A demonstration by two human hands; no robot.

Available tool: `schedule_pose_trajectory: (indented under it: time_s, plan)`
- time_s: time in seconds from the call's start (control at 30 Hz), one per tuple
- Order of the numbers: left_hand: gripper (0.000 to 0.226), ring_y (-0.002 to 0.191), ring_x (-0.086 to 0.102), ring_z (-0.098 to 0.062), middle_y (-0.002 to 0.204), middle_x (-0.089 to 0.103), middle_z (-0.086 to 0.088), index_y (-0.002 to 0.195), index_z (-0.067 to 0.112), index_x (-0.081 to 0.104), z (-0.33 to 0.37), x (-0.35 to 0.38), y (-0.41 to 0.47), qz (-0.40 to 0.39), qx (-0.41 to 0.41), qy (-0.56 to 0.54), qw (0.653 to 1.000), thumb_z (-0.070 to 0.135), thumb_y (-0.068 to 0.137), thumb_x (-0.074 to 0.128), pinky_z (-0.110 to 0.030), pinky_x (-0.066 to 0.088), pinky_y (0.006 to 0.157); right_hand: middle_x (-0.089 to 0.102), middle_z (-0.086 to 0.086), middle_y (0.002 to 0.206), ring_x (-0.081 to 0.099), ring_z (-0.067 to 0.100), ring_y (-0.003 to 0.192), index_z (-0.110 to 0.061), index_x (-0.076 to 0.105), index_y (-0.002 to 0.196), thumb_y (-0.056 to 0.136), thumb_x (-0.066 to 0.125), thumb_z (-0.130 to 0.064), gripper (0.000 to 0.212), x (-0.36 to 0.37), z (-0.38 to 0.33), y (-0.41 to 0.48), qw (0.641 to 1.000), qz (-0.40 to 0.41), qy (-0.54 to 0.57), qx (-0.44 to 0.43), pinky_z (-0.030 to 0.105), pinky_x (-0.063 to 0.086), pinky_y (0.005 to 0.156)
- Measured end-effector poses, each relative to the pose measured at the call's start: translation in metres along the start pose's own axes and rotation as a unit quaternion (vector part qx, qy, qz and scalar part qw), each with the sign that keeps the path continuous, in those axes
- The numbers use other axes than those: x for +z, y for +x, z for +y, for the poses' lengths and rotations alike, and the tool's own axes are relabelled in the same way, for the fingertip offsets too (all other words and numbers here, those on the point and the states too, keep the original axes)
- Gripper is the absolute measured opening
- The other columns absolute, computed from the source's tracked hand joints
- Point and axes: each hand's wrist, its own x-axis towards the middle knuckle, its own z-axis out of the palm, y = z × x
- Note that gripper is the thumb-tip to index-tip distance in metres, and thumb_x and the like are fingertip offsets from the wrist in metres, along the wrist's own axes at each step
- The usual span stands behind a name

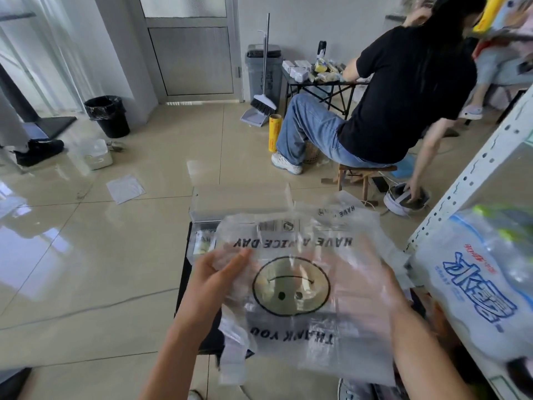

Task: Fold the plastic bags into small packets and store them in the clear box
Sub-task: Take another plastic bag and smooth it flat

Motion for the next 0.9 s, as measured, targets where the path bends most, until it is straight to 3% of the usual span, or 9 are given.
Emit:
schedule_pose_trajectory:
  time_s: [0.07,0.13,0.23,0.3,0.4,0.47,0.7,0.8,0.9]
  plan:
    - [0.022,0.067,0.07,-0.03,0.078,0.075,-0.014,0.085,0.009,0.078,-0.002,0.001,-0.003,0.033,0.0,0.011,0.999,0.03,0.088,0.074,-0.039,0.055,0.068,0.062,-0.015,0.133,0.048,-0.001,0.13,-0.043,0.051,0.137,0.089,0.033,-0.087,0.068,-0.005,-0.002,-0.005,0.998,-0.044,0.025,0.049,0.04,0.025,0.12]
    - [0.02,0.074,0.076,-0.028,0.084,0.08,-0.012,0.099,0.015,0.079,-0.002,0.003,-0.006,0.046,-0.009,0.011,0.999,0.031,0.089,0.073,-0.041,0.06,0.073,0.071,-0.003,0.133,0.059,0.016,0.132,-0.035,0.061,0.138,0.093,0.046,-0.077,0.063,-0.004,-0.008,-0.012,0.991,-0.106,-0.058,0.062,0.048,0.039,0.114]
    - [0.028,0.079,0.074,-0.036,0.091,0.078,-0.019,0.111,0.006,0.075,0.006,0.002,-0.009,0.0,0.017,-0.01,1.0,0.028,0.094,0.069,-0.047,0.058,0.08,0.078,0.011,0.116,0.076,0.024,0.1,-0.026,0.061,0.136,0.096,0.068,-0.022,0.041,-0.01,-0.005,-0.013,0.982,-0.113,-0.15,0.027,0.03,0.06,0.076]
    - [0.026,0.084,0.074,-0.042,0.097,0.075,-0.029,0.106,-0.002,0.075,0.011,-0.003,-0.012,-0.036,0.012,-0.041,0.998,0.02,0.098,0.065,-0.049,0.06,0.079,0.079,0.012,0.111,0.076,0.022,0.089,-0.014,0.071,0.125,0.092,0.068,-0.009,0.034,-0.011,-0.008,-0.011,0.988,-0.089,-0.129,0.002,0.024,0.059,0.071]
    - [0.019,0.068,0.07,-0.033,0.08,0.073,-0.025,0.09,-0.003,0.074,0.001,-0.009,-0.007,-0.032,-0.035,0.037,0.998,0.017,0.09,0.074,-0.035,0.058,0.058,0.077,-0.001,0.073,0.068,0.016,0.072,-0.004,0.074,0.094,0.095,0.07,-0.014,0.01,-0.015,-0.002,-0.004,0.984,0.015,-0.173,-0.027,0.027,0.05,0.071]
    - [0.016,0.06,0.066,-0.024,0.07,0.073,-0.013,0.079,0.004,0.074,-0.009,-0.013,-0.001,0.005,-0.062,0.11,0.992,0.014,0.091,0.075,-0.03,0.048,0.054,0.059,-0.01,0.048,0.056,0.007,0.051,-0.005,0.067,0.081,0.099,0.069,-0.018,0.023,-0.022,0.009,0.003,0.954,0.091,-0.287,-0.008,0.025,0.042,0.058]
    - [0.062,0.092,0.075,-0.017,0.097,0.077,-0.001,0.102,0.024,0.077,-0.005,-0.017,0.002,-0.068,-0.168,0.111,0.977,0.076,0.069,0.075,-0.032,0.05,0.076,0.08,-0.001,0.081,0.073,0.012,0.076,-0.012,0.077,0.095,0.096,0.071,-0.018,0.008,-0.012,-0.005,0.01,0.987,0.048,-0.156,-0.015,0.021,0.049,0.067]
    - [0.059,0.072,0.068,-0.015,0.081,0.072,-0.002,0.087,0.018,0.073,-0.004,-0.015,0.004,-0.053,-0.134,0.157,0.977,0.074,0.069,0.076,-0.025,0.045,0.063,0.077,-0.007,0.073,0.071,0.007,0.07,-0.016,0.075,0.092,0.096,0.071,-0.019,0.007,0.0,-0.007,0.009,0.987,0.074,-0.136,-0.032,0.014,0.049,0.059]
    - [0.06,0.06,0.059,-0.023,0.078,0.068,-0.02,0.084,0.005,0.072,0.009,-0.004,-0.003,-0.185,-0.143,0.038,0.972,0.064,0.091,0.065,-0.025,0.037,0.05,0.076,-0.009,0.088,0.072,0.007,0.081,-0.022,0.07,0.1,0.1,0.067,-0.032,0.011,0.01,-0.003,0.012,0.97,0.188,-0.123,-0.094,0.018,0.053,0.064]
